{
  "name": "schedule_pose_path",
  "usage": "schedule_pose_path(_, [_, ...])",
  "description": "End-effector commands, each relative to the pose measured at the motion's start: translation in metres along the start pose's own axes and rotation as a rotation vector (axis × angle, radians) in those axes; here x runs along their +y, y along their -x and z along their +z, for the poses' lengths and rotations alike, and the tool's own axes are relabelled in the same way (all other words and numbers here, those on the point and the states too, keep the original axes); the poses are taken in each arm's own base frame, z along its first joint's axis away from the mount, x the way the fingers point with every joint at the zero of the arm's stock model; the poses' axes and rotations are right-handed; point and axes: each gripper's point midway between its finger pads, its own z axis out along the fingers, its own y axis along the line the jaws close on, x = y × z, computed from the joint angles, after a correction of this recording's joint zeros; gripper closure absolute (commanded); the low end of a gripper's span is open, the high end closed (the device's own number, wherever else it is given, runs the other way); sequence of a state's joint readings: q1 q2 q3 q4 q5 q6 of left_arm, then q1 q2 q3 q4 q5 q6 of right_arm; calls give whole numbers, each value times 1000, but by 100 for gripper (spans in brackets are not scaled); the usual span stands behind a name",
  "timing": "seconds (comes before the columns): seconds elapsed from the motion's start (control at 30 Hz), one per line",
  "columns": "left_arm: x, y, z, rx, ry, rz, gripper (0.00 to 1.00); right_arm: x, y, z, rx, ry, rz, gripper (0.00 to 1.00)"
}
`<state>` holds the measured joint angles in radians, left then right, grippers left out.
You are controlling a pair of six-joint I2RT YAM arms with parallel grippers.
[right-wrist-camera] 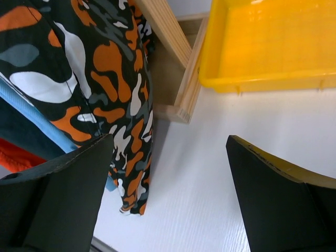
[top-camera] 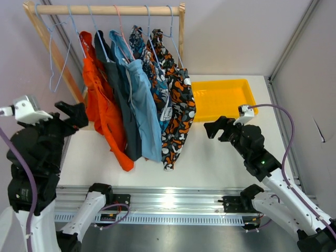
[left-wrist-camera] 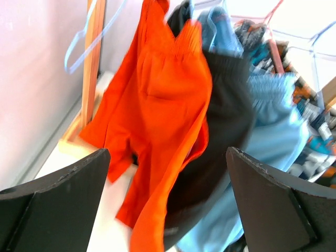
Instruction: Remove the shorts from the hanger
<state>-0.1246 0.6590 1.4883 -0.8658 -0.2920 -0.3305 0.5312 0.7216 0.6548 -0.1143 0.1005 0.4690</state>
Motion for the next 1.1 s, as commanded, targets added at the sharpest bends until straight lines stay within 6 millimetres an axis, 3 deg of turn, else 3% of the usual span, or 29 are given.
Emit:
schedule_pose_path(0.0, [-11, 28, 27, -11, 30, 35, 1, 2, 0, -8, 3, 2, 33, 4])
schedule_pose_path(0.03, [-13, 30, 35, 4, 40, 46, 1, 2, -4, -9, 18, 4, 34, 3])
schedule_pose_path(0.07, [-20, 54, 33, -40, 27, 34, 1, 3, -7, -10, 34, 10, 38, 3])
schedule_pose_path(0.1, [-24, 44, 60, 23, 47, 64, 1, 3, -9, -11, 45, 13, 39, 3])
schedule_pose_path(0.13, [-27, 44, 70, 35, 56, 70, 1, 2, -14, -12, 67, 8, 36, 3])
schedule_pose_path(0.23, [-37, 64, 102, 15, 86, 82, 1, 2, -22, -16, 99, 18, 33, 3])
schedule_pose_path(0.3, [-43, 63, 134, 36, 103, 103, 1, 0, -28, -18, 111, 20, 29, 3])
schedule_pose_path(0.33, [-46, 73, 138, 24, 101, 100, 1, 1, -27, -22, 102, 25, 29, 3])
schedule_pose_path(0.37, [-46, 70, 149, 42, 115, 105, 1, 0, -28, -23, 99, 23, 39, 3])
schedule_pose_path(0.4, [-50, 93, 147, -7, 108, 86, 1, 0, -28, -25, 98, 23, 47, 3])
schedule_pose_path(0.43, [-48, 73, 171, 57, 131, 102, 1, 1, -26, -28, 92, 28, 53, 3])
schedule_pose_path(0.57, [-43, 79, 198, 41, 152, 86, 2, 3, -28, -34, 109, 41, 49, 3])
schedule_pose_path(0.77, [-35, 74, 218, 55, 171, 68, 3, 1, -34, -41, 125, 37, 55, 3])
schedule_pose_path(0.8, [-24, 74, 224, 58, 199, 68, 3, 1, -33, -42, 121, 39, 56, 3])
schedule_pose_path(0.87, [-20, 70, 230, 69, 203, 68, 5, 1, -32, -42, 116, 38, 54, 3])
schedule_pose_path(1.07, [-12, 49, 257, 125, 205, 59, 12, 0, -35, -39, 129, 33, 51, 3])
